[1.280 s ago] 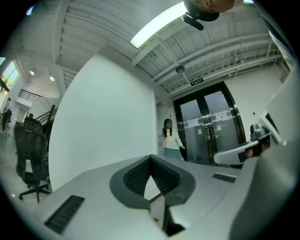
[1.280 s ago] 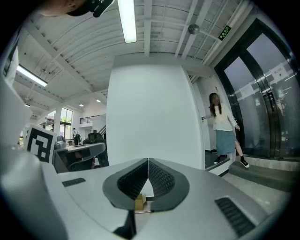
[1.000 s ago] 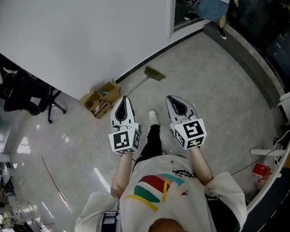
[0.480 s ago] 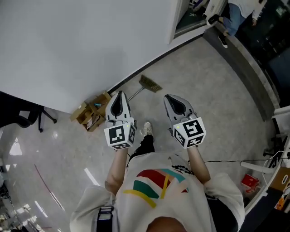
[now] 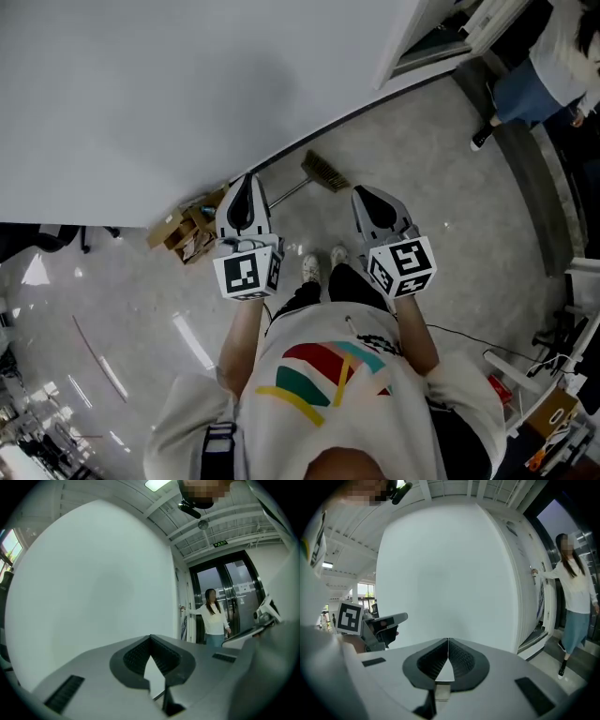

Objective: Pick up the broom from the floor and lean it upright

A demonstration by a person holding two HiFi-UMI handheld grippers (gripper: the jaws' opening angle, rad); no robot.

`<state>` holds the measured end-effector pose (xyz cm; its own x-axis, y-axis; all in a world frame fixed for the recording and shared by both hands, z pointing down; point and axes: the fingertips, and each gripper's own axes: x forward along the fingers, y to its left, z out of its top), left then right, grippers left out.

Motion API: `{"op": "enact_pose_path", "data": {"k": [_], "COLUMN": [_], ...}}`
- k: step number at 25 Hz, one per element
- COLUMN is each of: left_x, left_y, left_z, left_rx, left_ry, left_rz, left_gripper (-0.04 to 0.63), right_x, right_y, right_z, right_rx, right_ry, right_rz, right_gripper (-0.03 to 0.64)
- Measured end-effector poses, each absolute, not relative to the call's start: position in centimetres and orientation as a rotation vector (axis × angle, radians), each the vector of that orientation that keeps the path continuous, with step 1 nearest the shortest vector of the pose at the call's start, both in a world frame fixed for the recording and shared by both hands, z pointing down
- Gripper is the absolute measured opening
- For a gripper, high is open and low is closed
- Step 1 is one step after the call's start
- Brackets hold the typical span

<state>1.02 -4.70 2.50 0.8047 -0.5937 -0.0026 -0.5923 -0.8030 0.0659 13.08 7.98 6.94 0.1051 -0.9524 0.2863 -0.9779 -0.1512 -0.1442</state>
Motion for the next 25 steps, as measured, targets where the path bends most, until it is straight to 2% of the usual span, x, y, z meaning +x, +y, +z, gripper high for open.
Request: {"op": "enact_pose_path", "data": {"k": [7,8,9,10,15,19,25], "left_x": [4.5,4.8,5.2,5.4,3.3,0.2,-4.7], "left_y": [-7.9,-8.4,-9.0,-9.6,-12.8,-17.3,-22.1], "left_z": [3.9,4.0,4.1,4.3,10.2,21.4,45.4], "left_rx": [2.859,2.856,2.852,2.843,2.716,2.587,2.499], "left_ry": [-1.139,-1.162,-1.185,-1.211,-1.410,-1.535,-1.621], "left_rz": [0.006,0.011,0.015,0.017,-0.009,0.021,0.048], "left_gripper": [0.043,0.043,0.043,0.043,0.043,0.043,0.048], "right_x": [18.3,18.8,19.1,19.2,16.7,14.1,9.2], "right_y": [1.6,0.3,-1.0,-2.2,-7.2,-12.3,-17.4], "right_z": [8.9,9.1,9.2,9.6,14.5,25.4,51.6], "right_rx": [2.004,1.955,1.898,1.828,1.380,1.076,0.662], "right_ry": [-2.076,-2.111,-2.152,-2.195,-2.384,-2.422,-2.334], "right_rz": [0.343,0.318,0.299,0.285,0.239,0.251,0.136], "right_gripper": [0.014,0.069,0.196,0.245,0.256,0.255,0.255]}}
